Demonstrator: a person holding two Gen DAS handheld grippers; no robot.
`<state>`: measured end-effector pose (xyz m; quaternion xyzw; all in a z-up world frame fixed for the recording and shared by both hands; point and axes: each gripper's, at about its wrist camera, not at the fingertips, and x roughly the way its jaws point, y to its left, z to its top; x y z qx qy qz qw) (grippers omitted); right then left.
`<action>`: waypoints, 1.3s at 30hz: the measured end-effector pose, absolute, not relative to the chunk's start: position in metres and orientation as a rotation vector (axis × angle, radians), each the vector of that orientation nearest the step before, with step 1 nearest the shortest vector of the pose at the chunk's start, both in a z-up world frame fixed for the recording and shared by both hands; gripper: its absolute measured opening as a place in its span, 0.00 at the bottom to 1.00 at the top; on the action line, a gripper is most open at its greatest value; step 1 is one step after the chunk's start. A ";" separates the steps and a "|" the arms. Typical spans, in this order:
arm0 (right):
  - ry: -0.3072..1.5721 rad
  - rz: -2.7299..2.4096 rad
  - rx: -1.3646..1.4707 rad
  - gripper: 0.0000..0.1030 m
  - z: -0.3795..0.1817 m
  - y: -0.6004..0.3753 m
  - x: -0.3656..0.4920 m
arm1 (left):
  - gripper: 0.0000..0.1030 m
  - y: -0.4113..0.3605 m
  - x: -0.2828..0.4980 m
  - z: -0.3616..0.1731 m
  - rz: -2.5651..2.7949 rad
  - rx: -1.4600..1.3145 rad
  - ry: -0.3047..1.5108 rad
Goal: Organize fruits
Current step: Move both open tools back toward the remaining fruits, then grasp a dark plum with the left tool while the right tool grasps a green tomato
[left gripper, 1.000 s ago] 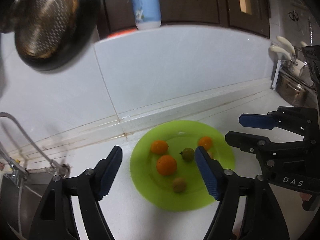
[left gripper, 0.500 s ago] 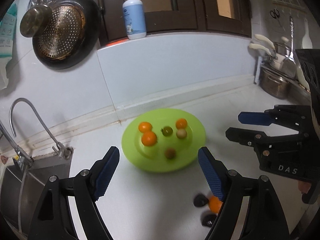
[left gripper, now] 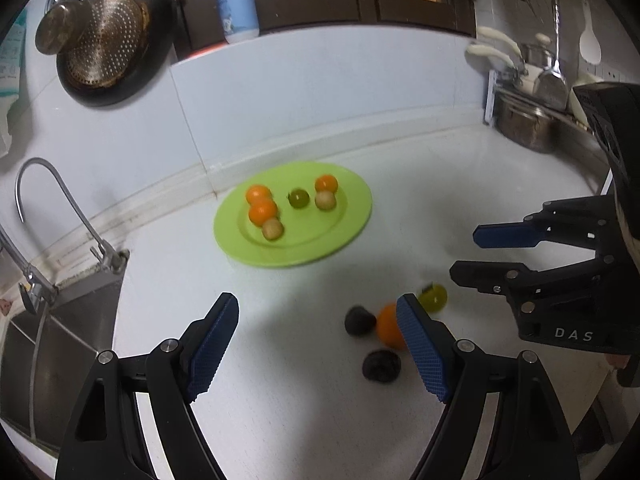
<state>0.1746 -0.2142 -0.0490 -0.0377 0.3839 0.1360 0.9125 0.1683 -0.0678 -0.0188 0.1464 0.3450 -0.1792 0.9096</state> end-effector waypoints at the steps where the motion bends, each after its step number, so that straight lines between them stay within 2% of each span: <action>1: 0.805 0.283 -0.078 0.39 -0.052 -0.215 0.173 | 0.79 -0.068 0.167 -0.021 -0.373 0.299 0.718; 21: 0.906 0.318 -0.109 0.39 -0.098 -0.216 0.167 | 0.78 -0.081 0.160 -0.080 -0.430 0.306 0.838; 26: 0.915 0.329 -0.099 0.39 -0.104 -0.216 0.176 | 0.70 -0.081 0.166 -0.084 -0.436 0.286 0.857; 30: 0.921 0.341 -0.094 0.39 -0.108 -0.214 0.185 | 0.57 -0.080 0.171 -0.087 -0.453 0.257 0.881; 34: 0.928 0.350 -0.093 0.38 -0.113 -0.213 0.192 | 0.50 -0.081 0.172 -0.089 -0.470 0.246 0.888; 39: 0.942 0.362 -0.091 0.31 -0.120 -0.212 0.198 | 0.40 -0.082 0.172 -0.090 -0.505 0.224 0.897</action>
